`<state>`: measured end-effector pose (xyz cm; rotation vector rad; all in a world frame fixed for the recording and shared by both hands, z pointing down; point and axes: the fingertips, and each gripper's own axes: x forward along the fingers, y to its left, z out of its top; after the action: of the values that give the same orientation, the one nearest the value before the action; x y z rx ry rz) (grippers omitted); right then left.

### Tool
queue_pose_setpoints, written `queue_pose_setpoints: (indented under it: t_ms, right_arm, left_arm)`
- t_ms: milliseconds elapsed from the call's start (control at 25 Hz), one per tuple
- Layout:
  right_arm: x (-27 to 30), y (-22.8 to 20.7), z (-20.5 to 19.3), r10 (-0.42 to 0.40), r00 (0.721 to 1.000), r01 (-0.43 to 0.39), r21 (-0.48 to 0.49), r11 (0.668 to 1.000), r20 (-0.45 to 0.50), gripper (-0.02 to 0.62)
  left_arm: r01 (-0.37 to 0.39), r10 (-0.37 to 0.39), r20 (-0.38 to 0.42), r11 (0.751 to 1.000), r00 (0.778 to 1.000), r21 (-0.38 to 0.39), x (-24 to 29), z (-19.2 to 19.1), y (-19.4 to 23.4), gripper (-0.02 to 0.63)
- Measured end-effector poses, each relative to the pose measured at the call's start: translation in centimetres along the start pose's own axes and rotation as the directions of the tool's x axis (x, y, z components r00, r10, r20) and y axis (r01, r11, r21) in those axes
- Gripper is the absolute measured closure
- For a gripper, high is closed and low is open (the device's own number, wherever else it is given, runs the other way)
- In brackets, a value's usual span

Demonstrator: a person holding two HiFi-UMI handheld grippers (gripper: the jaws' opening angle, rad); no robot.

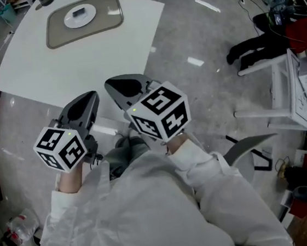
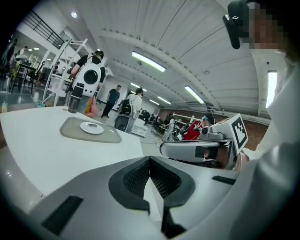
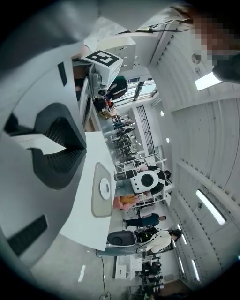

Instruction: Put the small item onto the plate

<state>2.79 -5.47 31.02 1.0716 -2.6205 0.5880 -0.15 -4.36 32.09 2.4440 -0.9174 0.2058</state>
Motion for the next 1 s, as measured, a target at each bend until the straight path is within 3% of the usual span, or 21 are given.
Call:
queue_pose_setpoints:
  t_ms: [640, 1000]
  right_arm:
    - [-0.9, 1.7, -1.4, 0.022, 0.991, -0.038, -0.114, 0.993, -0.134, 0.581]
    - [-0.7, 2.3, -1.2, 0.013, 0.989, -0.036, -0.149, 0.988, -0.149, 0.581]
  left_arm:
    - [0.031, -0.031, -0.065, 1.0, 0.997, -0.002, -0.6, -2.8, -1.0, 0.597]
    - [0.042, -0.042, -0.069, 0.999, 0.997, -0.001, -0.9, -3.3, -1.3, 0.597]
